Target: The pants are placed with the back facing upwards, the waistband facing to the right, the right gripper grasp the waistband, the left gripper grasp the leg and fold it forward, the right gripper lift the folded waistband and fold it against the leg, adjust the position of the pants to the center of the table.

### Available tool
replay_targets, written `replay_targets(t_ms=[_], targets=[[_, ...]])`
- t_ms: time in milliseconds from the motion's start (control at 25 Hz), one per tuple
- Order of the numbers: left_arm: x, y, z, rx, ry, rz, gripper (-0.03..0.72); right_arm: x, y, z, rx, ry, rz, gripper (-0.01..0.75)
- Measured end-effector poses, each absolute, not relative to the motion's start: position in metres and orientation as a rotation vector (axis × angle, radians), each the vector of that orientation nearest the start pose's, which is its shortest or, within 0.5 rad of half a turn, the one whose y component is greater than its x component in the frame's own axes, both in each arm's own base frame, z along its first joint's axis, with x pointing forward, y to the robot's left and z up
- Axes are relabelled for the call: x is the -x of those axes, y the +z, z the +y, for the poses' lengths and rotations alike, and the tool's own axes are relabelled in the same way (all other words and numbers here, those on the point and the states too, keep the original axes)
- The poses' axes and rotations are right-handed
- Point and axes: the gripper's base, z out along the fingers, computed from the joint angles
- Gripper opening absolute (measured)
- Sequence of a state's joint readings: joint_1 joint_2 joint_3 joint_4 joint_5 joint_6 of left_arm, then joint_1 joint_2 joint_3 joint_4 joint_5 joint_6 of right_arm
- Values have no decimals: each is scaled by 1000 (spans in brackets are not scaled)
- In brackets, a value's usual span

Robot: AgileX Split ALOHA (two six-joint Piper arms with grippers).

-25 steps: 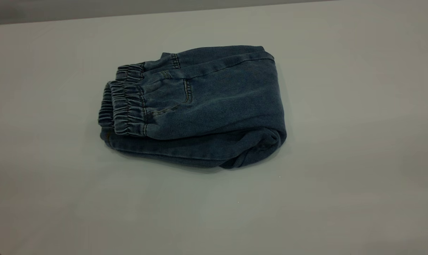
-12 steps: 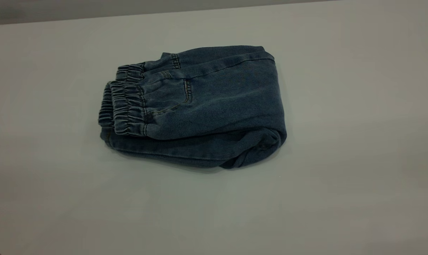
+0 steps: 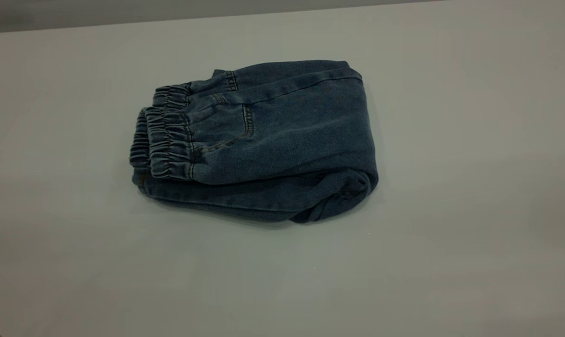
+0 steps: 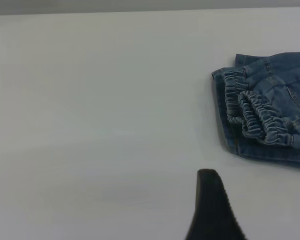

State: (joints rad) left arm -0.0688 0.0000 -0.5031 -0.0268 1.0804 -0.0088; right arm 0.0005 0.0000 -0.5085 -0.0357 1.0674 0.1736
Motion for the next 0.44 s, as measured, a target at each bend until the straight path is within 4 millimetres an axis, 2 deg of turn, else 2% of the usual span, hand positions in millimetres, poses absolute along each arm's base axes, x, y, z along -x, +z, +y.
replay_targets(t_ms=[440], targets=[[6,277,-2,-64,-81,2060,405,6,279,-3,-179,66,2036,407]])
